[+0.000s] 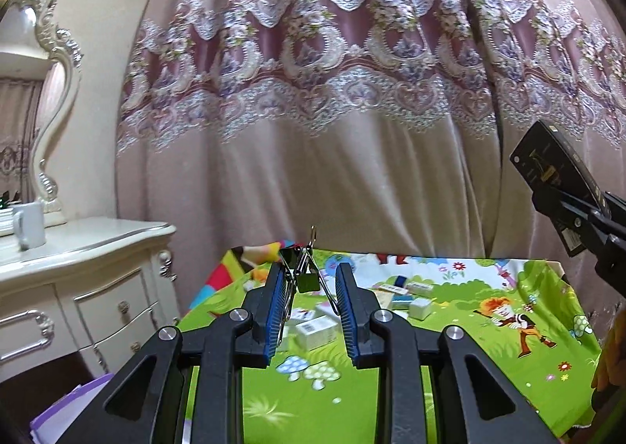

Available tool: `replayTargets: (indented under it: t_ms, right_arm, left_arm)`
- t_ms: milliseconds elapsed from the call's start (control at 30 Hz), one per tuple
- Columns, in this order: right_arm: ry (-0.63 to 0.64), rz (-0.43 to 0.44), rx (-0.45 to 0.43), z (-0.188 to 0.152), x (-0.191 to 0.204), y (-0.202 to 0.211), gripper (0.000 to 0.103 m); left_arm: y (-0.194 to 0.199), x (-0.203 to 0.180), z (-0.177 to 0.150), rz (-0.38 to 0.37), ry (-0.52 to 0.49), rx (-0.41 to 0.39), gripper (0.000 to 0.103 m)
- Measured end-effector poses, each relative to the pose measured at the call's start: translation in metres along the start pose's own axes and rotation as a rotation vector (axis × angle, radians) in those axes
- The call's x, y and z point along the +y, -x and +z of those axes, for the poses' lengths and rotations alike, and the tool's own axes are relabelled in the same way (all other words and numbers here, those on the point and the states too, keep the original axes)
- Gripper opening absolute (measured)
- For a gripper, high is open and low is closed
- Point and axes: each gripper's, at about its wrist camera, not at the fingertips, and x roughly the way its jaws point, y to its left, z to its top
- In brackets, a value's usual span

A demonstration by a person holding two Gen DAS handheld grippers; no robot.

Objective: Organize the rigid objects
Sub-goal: 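Lift and carry the DORMI box and black clip over the storage box, then open both tools to drop the DORMI box and black clip inside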

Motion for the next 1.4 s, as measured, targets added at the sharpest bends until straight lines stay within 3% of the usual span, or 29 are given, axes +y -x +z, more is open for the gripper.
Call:
replayTargets:
  t_ms: [400, 833, 1000, 1300, 1400]
  right_arm:
    - [0.099, 0.23, 0.056, -0.001, 0.074, -0.016, 0.043]
    - [0.248, 0.46, 0.121, -0.014, 0.159, -0.032, 0.043]
    - [0.273, 0.566, 0.212, -0.025, 0.187, -0.049, 0.043]
    - [0.297, 0.755, 0.51, -0.068, 0.244, -0.097, 0.043]
    - [0.323, 0.785, 0.563, -0.082, 0.26, -0.101, 0.043]
  left_arm:
    - [0.022, 0.062, -0.03, 0.1, 0.073, 0.122, 0.028]
    - [0.043, 0.146, -0.074, 0.283, 0.196, 0.224, 0.028]
    - [0.037, 0.178, -0.091, 0.341, 0.236, 0.313, 0.028]
    - [0.027, 0.227, -0.129, 0.401, 0.351, 0.486, 0.028]
    - [0.023, 0.236, -0.137, 0.404, 0.375, 0.528, 0.028]
